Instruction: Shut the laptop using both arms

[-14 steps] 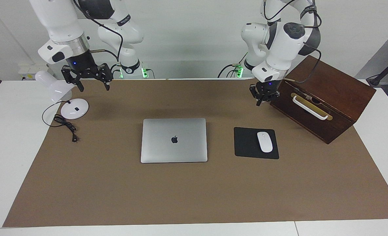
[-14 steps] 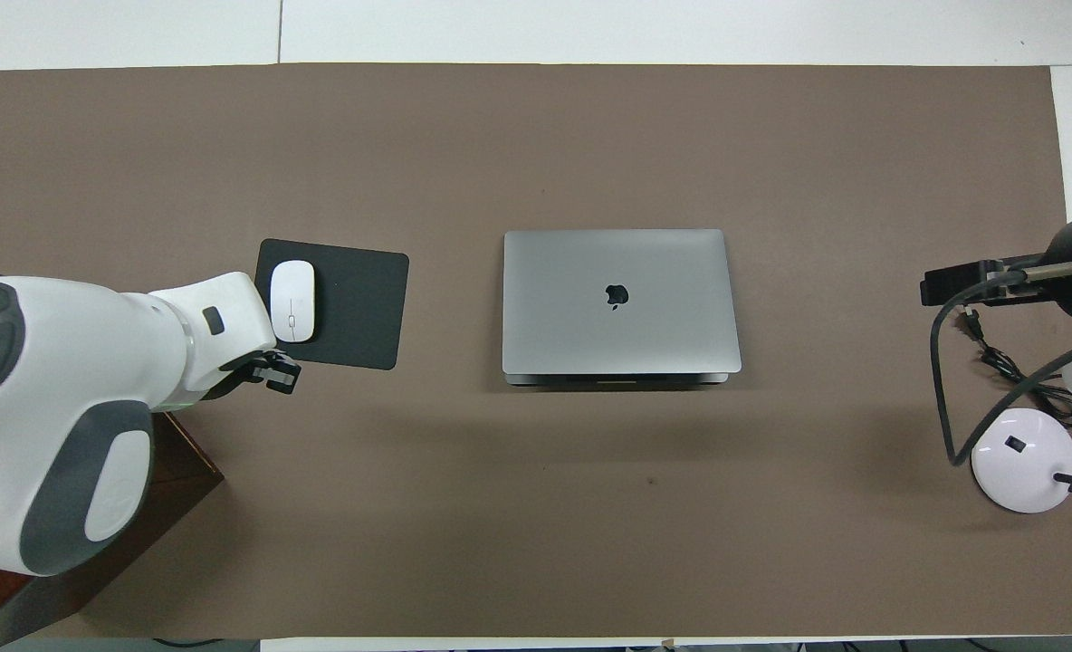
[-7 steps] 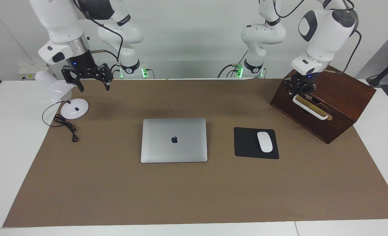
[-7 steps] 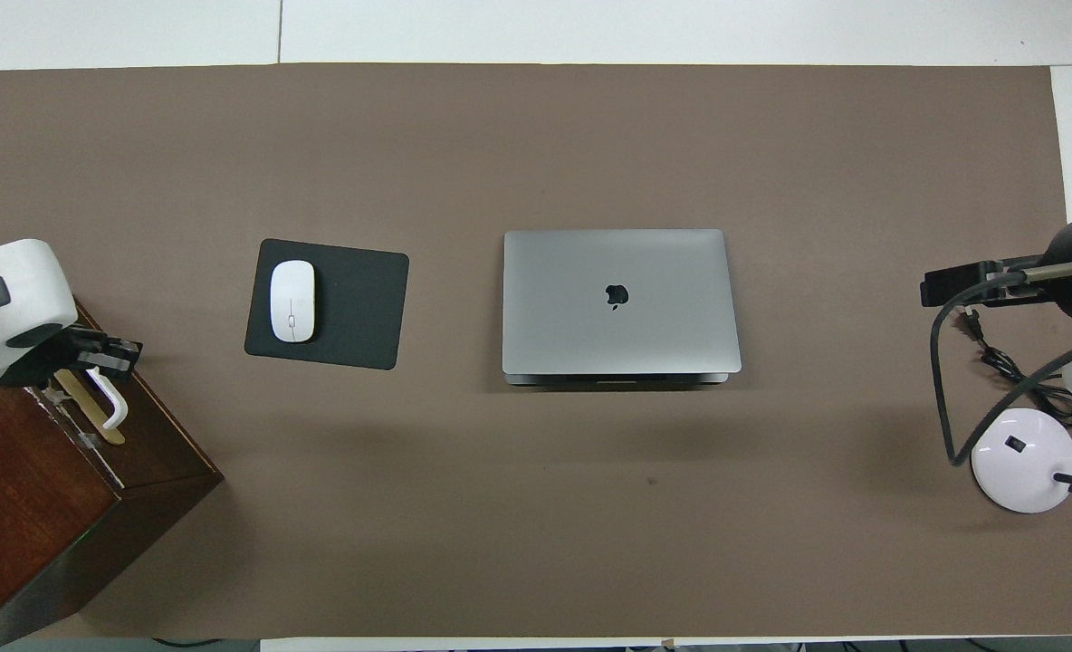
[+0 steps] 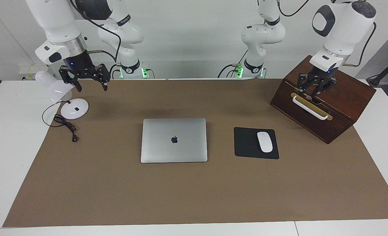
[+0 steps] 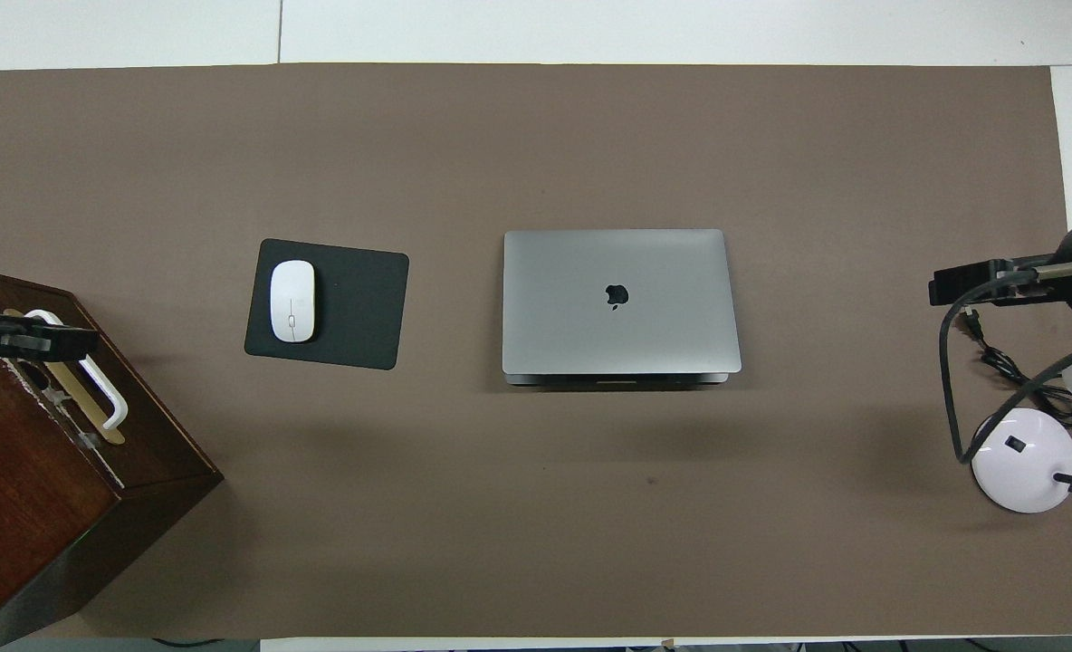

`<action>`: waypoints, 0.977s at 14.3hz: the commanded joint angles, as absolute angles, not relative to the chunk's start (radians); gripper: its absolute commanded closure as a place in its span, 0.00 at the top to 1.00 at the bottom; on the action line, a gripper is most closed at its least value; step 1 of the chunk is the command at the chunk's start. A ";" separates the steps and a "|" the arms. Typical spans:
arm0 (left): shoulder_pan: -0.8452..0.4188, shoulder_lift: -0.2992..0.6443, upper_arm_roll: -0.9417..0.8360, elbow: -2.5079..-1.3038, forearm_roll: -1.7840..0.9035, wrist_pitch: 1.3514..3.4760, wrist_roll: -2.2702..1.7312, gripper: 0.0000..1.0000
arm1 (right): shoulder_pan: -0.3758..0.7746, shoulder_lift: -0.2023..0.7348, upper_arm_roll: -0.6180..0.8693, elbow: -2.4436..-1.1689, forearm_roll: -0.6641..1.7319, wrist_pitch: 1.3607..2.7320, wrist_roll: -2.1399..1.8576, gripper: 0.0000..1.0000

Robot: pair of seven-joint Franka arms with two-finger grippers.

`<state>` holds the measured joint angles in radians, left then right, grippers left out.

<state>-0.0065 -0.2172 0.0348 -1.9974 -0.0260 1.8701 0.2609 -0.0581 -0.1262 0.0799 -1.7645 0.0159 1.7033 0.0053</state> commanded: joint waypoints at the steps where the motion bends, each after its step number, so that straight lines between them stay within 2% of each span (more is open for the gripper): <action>1: 0.003 -0.204 0.021 -1.962 -0.003 1.868 0.154 1.00 | -0.061 -0.153 0.081 -1.793 0.021 1.706 -0.002 1.00; 7: 0.003 -0.121 0.021 -1.801 -0.015 1.818 0.061 1.00 | -0.067 -0.153 0.083 -1.793 0.020 1.704 -0.003 1.00; 12: 0.005 -0.003 0.025 -1.574 -0.031 1.623 0.060 1.00 | -0.067 -0.153 0.081 -1.793 0.021 1.704 -0.003 1.00; 14: 0.000 0.014 0.021 -1.562 -0.031 1.606 0.060 1.00 | -0.067 -0.153 0.081 -1.793 0.021 1.706 -0.003 1.00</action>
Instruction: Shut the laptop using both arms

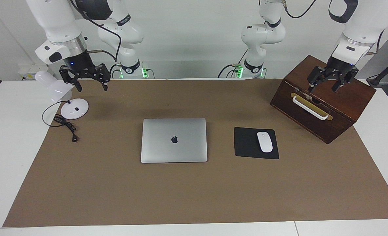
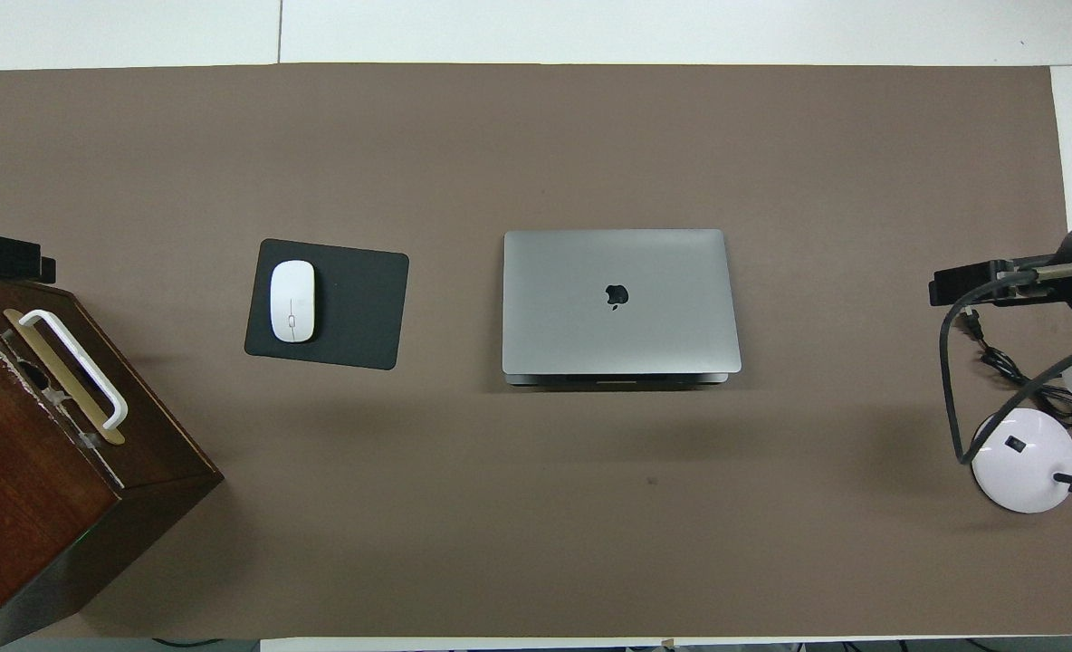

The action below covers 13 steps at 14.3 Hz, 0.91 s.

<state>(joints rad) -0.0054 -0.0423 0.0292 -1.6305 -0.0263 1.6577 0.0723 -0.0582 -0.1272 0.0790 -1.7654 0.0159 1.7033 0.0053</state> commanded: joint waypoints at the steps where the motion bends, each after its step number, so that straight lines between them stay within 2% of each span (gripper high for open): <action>1: 0.000 0.017 0.021 -1.565 -0.031 1.612 0.060 1.00 | -0.067 -0.153 0.081 -1.793 0.020 1.706 -0.002 1.00; 13: -0.012 0.005 0.020 -1.687 -0.029 1.716 0.048 1.00 | -0.069 -0.153 0.081 -1.793 0.020 1.704 -0.005 1.00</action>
